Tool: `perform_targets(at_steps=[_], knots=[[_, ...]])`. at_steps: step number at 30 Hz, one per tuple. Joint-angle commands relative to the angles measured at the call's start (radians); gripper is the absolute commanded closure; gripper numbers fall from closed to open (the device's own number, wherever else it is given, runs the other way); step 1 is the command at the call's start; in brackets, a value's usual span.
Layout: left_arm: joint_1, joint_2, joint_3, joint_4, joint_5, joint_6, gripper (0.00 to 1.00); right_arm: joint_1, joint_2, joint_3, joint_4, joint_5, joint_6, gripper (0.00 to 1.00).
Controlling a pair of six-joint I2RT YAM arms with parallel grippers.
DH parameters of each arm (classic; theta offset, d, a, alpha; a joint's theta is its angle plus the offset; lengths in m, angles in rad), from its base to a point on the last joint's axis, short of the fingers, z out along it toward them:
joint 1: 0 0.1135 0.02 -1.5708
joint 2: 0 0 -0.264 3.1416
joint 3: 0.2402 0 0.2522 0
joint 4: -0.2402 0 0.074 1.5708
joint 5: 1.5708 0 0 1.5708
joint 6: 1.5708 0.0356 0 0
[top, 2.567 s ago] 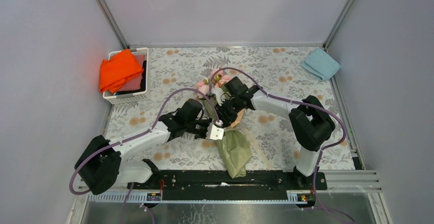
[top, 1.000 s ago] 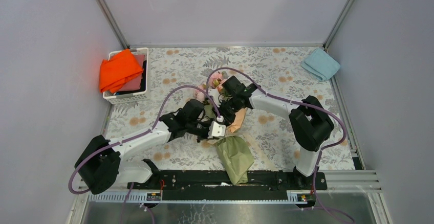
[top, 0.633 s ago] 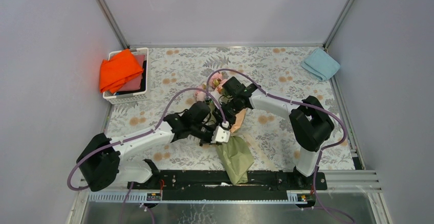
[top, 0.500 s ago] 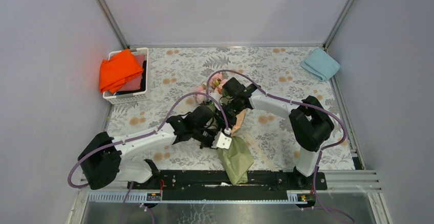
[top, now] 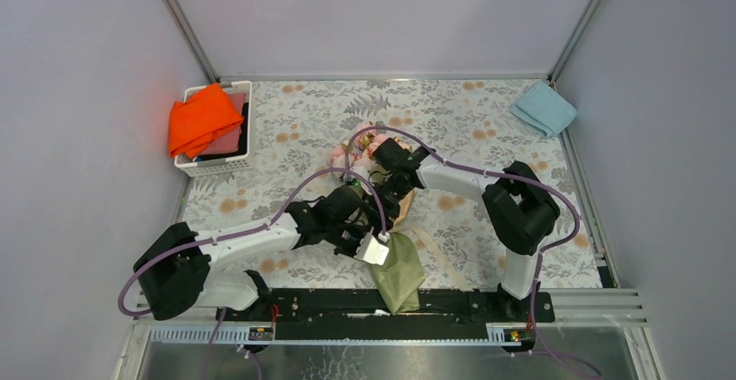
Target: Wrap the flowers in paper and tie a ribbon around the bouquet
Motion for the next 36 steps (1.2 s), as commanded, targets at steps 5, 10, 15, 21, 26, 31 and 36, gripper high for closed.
perform_targets(at_steps=[5,10,15,21,26,31,36], knots=[[-0.005,-0.005,-0.024,0.058,-0.054,0.01,1.0,0.023,0.016,-0.031,0.107,0.012,0.057,0.53],[-0.006,-0.014,-0.038,0.059,-0.055,0.011,1.0,0.026,-0.001,-0.046,0.201,0.027,0.126,0.54],[-0.004,-0.034,-0.06,0.084,-0.075,0.011,1.0,0.026,-0.066,-0.019,0.239,-0.015,0.198,0.54],[0.003,-0.071,-0.108,0.156,-0.069,0.019,1.0,0.027,-0.05,0.026,0.129,0.131,0.217,0.55],[0.004,-0.076,-0.12,0.188,-0.055,0.006,1.0,0.065,-0.037,0.016,0.108,0.172,0.217,0.55],[0.003,-0.079,-0.124,0.178,-0.061,0.005,1.0,0.081,-0.012,0.006,0.116,0.153,0.213,0.56],[0.004,-0.079,-0.12,0.165,-0.067,0.003,1.0,0.084,0.003,-0.014,0.118,0.161,0.186,0.52]])
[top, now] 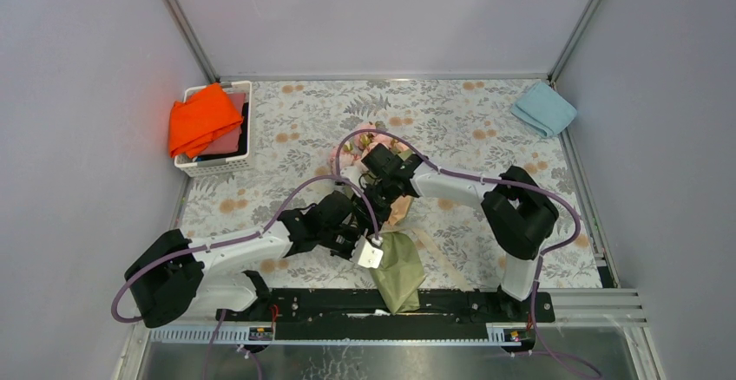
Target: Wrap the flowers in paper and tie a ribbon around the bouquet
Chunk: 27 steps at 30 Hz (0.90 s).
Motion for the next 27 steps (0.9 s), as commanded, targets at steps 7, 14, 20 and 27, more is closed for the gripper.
perform_targets(at_steps=[7,14,20,27], knots=[[0.012,-0.01,-0.015,0.049,-0.005,-0.013,1.0,0.007,0.034,-0.03,-0.039,0.096,-0.064,0.51],[0.021,0.001,-0.017,0.071,0.003,-0.017,1.0,0.007,0.039,-0.042,-0.021,0.077,-0.052,0.71],[0.021,0.002,-0.016,0.062,0.004,-0.006,1.0,0.006,-0.007,0.0,-0.038,0.04,-0.046,0.89],[0.021,0.0,-0.013,0.075,-0.002,-0.007,1.0,-0.002,-0.059,0.042,-0.052,0.097,-0.014,0.99]])
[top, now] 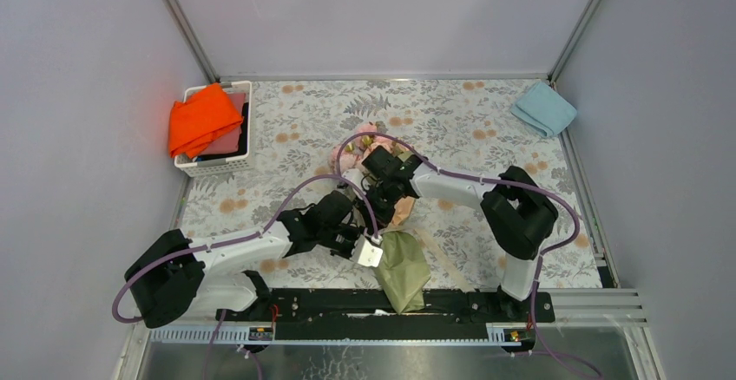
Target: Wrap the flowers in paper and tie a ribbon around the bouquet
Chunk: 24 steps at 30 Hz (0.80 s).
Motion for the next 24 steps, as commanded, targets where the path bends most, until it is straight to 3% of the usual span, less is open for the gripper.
perform_targets(at_steps=[1,23,24], knots=[[0.008,0.0,0.0,0.052,-0.003,0.005,1.0,-0.008,-0.084,0.055,-0.019,0.039,0.027,0.99],[0.043,0.023,0.022,0.143,-0.02,-0.014,1.0,-0.111,-0.214,-0.017,0.088,0.093,0.143,1.0],[0.043,0.016,0.032,0.129,-0.017,-0.027,0.96,-0.114,-0.223,-0.029,0.092,0.092,0.146,1.0]])
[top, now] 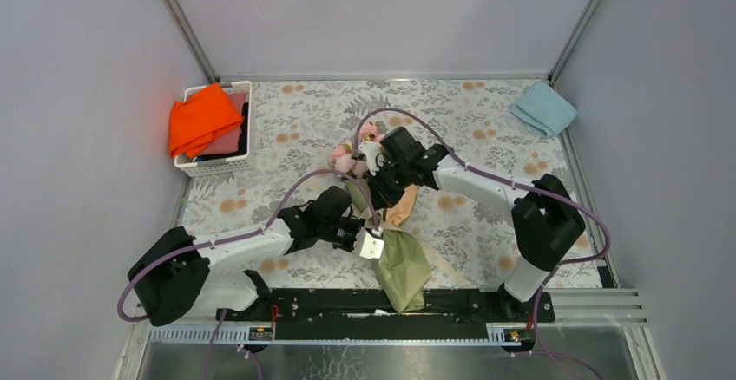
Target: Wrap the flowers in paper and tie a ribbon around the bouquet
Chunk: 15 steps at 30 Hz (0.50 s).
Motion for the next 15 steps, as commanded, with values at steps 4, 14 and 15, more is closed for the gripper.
perform_targets(at_steps=[4,14,15], knots=[[0.013,-0.06,0.113,-0.144,-0.002,-0.05,0.58,-0.034,-0.109,-0.061,0.042,0.011,0.055,1.0],[0.126,-0.25,0.039,-0.243,-0.168,-0.156,0.05,-0.047,-0.148,-0.124,0.071,0.047,0.108,1.0],[0.148,-0.237,0.035,-0.219,-0.185,-0.178,0.02,-0.049,-0.151,-0.124,0.068,0.059,0.112,1.0]])
